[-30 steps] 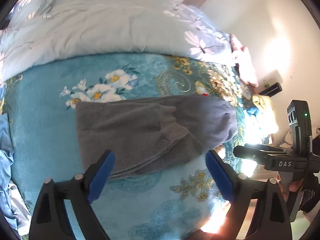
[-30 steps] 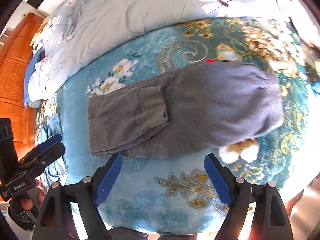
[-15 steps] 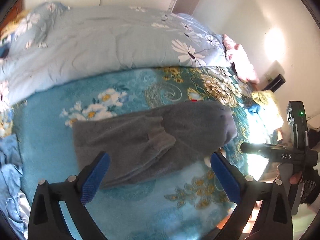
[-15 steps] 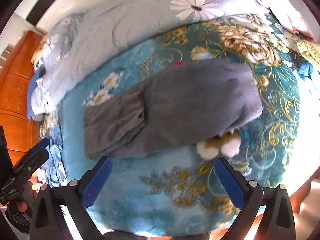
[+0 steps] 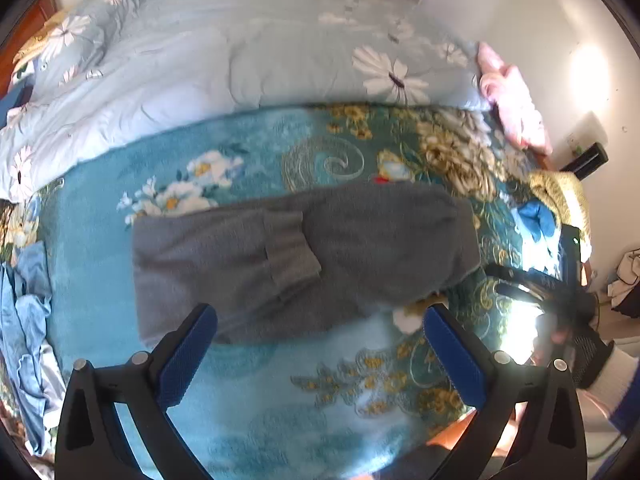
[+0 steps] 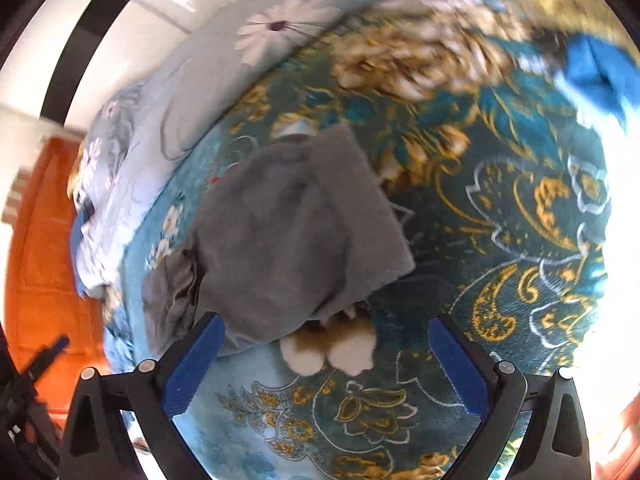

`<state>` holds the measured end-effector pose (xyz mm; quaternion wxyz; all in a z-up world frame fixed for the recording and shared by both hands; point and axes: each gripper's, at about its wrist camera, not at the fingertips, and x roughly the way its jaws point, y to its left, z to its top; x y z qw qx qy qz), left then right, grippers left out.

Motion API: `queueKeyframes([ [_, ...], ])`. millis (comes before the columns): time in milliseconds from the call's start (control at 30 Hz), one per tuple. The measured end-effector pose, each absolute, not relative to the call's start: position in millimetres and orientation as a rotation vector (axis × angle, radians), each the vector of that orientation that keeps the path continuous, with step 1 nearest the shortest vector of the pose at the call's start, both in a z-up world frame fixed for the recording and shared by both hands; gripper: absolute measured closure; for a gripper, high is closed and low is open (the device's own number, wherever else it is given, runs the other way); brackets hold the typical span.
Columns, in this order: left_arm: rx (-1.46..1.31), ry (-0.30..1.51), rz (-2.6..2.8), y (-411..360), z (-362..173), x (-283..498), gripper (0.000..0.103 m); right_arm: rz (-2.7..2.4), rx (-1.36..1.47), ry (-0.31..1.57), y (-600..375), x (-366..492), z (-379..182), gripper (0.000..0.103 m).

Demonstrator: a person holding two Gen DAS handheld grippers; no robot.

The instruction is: Fold clothes

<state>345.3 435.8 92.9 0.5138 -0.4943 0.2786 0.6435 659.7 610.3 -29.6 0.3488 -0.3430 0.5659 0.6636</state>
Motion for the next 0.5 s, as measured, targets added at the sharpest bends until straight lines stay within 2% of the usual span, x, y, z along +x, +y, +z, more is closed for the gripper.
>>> queueKeyframes([
  [333,-1.240,0.804,1.536,447.8,95.8,355.6,0.000,1.622,-0.697,1.756,637.2,673.8,-89.5,0.000],
  [500,-1.232,0.853,1.518,451.1,97.1,357.9,0.000,1.617,-0.610,1.842,641.8,678.6,-104.0,0.001],
])
